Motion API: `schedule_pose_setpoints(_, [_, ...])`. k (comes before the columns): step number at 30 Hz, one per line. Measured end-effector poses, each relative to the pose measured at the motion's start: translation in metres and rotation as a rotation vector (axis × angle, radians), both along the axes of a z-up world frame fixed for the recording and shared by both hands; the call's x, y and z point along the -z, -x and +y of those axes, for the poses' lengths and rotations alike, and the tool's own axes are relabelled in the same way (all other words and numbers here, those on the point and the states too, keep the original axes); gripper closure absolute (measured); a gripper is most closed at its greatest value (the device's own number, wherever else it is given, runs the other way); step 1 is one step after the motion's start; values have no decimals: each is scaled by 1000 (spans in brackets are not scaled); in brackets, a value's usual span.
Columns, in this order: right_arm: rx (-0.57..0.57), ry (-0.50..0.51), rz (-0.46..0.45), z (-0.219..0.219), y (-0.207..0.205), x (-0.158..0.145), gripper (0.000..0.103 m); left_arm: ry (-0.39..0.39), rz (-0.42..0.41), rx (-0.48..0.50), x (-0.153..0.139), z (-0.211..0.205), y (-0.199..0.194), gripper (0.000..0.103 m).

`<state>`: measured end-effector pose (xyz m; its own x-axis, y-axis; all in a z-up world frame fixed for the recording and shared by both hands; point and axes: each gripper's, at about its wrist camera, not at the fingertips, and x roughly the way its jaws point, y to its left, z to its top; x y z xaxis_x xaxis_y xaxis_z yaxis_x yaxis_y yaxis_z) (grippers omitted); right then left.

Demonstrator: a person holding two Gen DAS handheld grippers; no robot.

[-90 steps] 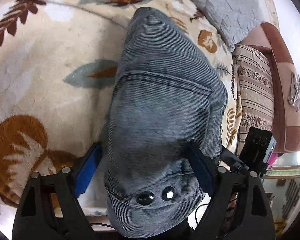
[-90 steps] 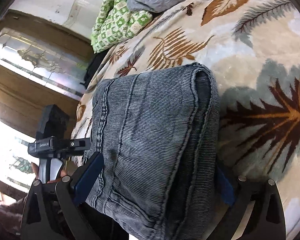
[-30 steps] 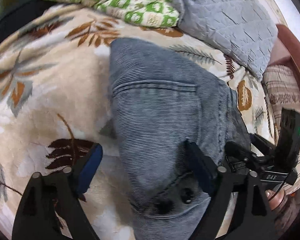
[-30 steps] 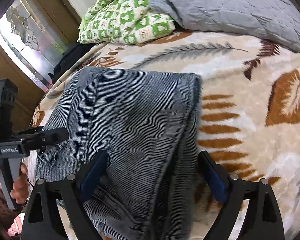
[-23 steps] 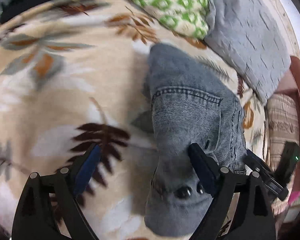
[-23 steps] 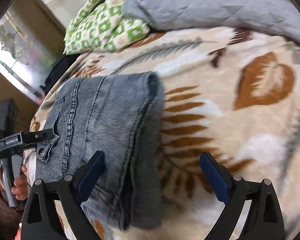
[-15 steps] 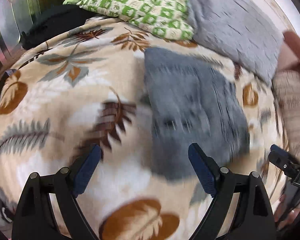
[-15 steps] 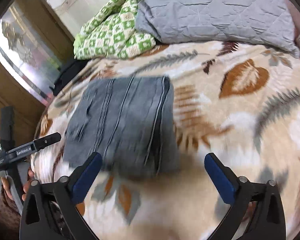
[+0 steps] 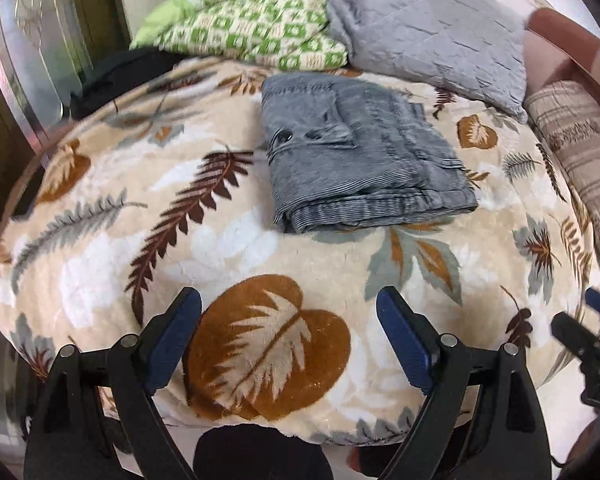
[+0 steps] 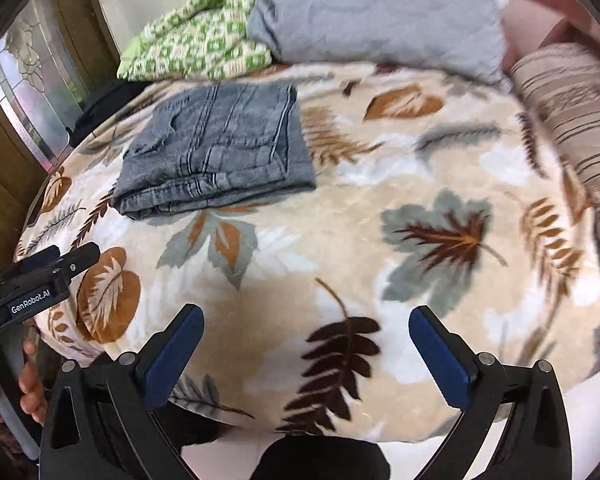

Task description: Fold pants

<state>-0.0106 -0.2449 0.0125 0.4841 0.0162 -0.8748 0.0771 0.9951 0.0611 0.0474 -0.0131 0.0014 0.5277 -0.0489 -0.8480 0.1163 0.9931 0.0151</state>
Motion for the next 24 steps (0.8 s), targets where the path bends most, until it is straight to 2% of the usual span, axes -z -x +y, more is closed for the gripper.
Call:
schedule_pose_setpoints(3, [8, 37, -58, -2, 16, -11, 0, -12, -34, 30, -7, -6, 10, 12])
schedule_pose_setpoints(6, [11, 38, -94, -5, 25, -19, 0, -9, -29, 51, -8, -9, 17, 12])
schedule_pose_setpoints(16, [36, 15, -82, -13, 31, -15, 0, 10, 1, 129, -6, -25, 32, 12])
schedule_pose_setpoints(24, [-3, 86, -113, -2, 32, -23, 0, 17, -9, 134, -10, -25, 37, 12])
